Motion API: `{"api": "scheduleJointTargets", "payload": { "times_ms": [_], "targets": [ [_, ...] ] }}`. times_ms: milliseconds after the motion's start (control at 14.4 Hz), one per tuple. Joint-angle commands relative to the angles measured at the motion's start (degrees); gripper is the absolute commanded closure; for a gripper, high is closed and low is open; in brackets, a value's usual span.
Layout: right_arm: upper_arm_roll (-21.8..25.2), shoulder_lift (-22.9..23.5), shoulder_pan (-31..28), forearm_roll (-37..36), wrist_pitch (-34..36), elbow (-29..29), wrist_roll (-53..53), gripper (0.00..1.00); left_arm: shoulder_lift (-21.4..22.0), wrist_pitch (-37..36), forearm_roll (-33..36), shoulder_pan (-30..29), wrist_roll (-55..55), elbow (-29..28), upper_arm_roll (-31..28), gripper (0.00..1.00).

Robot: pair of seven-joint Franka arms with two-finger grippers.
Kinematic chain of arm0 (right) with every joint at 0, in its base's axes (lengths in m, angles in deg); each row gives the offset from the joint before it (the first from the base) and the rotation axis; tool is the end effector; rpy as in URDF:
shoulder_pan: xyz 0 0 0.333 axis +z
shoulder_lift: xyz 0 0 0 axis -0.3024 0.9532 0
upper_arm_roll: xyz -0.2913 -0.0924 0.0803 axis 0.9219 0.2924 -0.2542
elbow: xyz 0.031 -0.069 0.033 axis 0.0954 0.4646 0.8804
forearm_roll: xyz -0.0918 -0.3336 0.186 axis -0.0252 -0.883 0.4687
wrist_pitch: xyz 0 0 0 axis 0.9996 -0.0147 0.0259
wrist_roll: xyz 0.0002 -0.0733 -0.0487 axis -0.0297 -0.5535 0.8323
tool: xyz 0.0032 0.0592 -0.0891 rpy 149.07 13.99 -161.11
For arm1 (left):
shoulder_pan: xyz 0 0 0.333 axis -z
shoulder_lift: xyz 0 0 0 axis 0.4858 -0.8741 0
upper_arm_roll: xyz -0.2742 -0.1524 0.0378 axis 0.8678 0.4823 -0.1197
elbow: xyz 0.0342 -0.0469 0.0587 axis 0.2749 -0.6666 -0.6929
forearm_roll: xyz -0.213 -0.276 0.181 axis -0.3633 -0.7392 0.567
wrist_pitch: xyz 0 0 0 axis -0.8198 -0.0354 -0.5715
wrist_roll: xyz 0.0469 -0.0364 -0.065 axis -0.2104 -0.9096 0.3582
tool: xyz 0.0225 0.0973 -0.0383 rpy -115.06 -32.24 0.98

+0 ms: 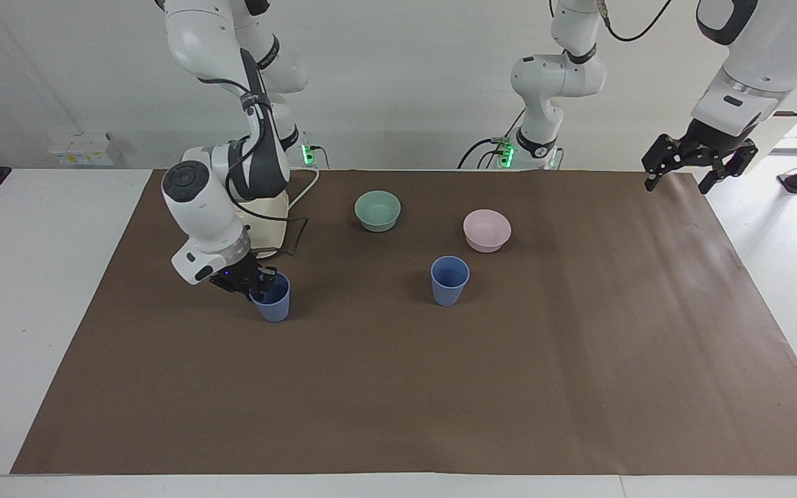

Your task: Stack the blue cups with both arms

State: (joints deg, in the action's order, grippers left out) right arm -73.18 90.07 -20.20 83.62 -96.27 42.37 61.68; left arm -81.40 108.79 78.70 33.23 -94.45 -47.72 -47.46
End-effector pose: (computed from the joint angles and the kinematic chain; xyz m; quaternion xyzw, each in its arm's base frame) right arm 0.6141 0.0502 0.3700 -0.9998 0.0033 -0.0093 0.0180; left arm 0.5473 -0.0089 0.6424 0.9971 -0.0725 0.0234 0.0005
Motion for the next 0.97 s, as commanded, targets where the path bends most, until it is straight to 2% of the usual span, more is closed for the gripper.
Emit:
{"api": "scheduleJointTargets", "payload": {
  "times_ms": [0, 346, 554, 762, 900],
  "targets": [
    [-0.6, -0.3, 0.7, 1.1, 5.4, -4.8, 0.6, 1.0, -0.6, -2.0, 0.6, -0.6, -0.7, 1.9, 0.4, 0.0],
    [-0.6, -0.4, 7.9, 0.7, 15.9, -16.3, -9.5, 1.0, -0.6, -2.7, -0.7, -0.6, 0.0, 1.9, 0.1, 0.0],
    [-0.4, 1.2, 14.9, -0.3, 18.1, -21.5, -17.8, 1.0, -0.1, -2.8, -1.4, -1.0, 2.2, 1.0, 0.2, 0.0],
    [-0.5, 4.6, 19.3, -0.5, 19.6, -28.8, -23.1, 1.0, 0.3, -3.2, -1.4, -1.0, 2.0, 0.8, 0.2, 0.0],
    [-0.2, 5.9, 22.0, -0.6, 20.6, -31.8, -24.6, 1.0, 0.3, -3.2, -1.4, -1.0, 2.0, 0.8, 0.2, 0.0]
  ]
}}
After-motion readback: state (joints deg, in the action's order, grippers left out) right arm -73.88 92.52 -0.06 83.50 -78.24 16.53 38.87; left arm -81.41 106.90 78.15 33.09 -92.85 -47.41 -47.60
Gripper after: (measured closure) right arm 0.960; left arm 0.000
